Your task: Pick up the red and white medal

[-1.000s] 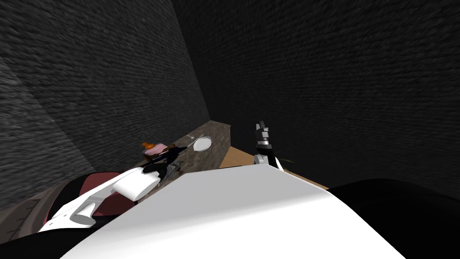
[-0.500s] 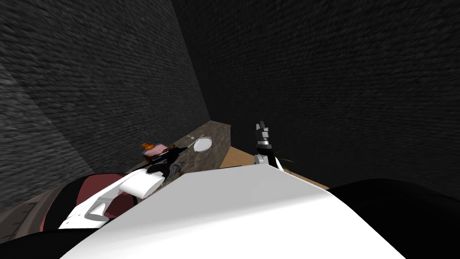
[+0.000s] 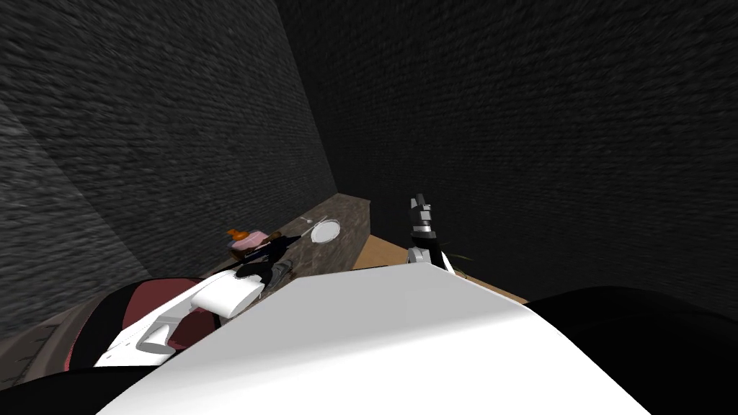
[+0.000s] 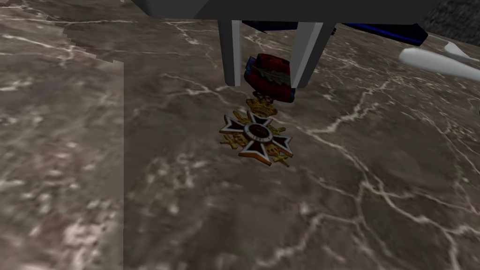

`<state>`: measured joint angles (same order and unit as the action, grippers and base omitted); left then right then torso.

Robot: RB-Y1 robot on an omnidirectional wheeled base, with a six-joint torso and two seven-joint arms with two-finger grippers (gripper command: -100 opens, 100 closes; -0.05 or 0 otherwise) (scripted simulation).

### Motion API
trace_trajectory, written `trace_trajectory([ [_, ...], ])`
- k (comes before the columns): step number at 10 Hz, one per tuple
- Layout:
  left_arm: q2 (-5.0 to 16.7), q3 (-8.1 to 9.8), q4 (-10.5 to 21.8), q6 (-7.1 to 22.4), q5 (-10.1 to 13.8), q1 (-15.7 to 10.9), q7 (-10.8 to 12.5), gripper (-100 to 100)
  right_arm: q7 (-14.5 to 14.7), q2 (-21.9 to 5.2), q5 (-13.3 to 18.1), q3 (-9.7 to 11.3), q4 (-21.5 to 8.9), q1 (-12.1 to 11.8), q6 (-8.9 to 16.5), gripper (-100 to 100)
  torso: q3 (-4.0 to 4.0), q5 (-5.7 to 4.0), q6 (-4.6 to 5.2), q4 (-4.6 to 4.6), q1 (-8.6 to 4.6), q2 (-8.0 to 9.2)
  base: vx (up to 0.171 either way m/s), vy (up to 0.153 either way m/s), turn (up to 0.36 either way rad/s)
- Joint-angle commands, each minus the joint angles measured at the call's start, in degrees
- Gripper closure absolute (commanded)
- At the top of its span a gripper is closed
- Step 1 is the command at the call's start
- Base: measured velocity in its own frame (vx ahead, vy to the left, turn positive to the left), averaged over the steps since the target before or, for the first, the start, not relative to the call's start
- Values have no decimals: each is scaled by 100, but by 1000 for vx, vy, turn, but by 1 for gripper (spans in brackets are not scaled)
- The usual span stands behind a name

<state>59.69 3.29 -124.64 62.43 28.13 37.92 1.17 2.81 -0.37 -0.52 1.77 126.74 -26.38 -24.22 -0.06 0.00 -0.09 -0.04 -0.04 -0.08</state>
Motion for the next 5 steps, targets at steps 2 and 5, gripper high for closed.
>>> trace_trajectory([
  [2,0,0,-1,-1,0,-1,0,0,0,0,0,0,0,0,0,0,0,0,0,0,0,0,0,0,0],
  [5,438,78,-143,-86,205,167,287,100,0,0,0,0,0,0,0,0,1,-4,-2,-1,-11,3,-8,-23,17],
])
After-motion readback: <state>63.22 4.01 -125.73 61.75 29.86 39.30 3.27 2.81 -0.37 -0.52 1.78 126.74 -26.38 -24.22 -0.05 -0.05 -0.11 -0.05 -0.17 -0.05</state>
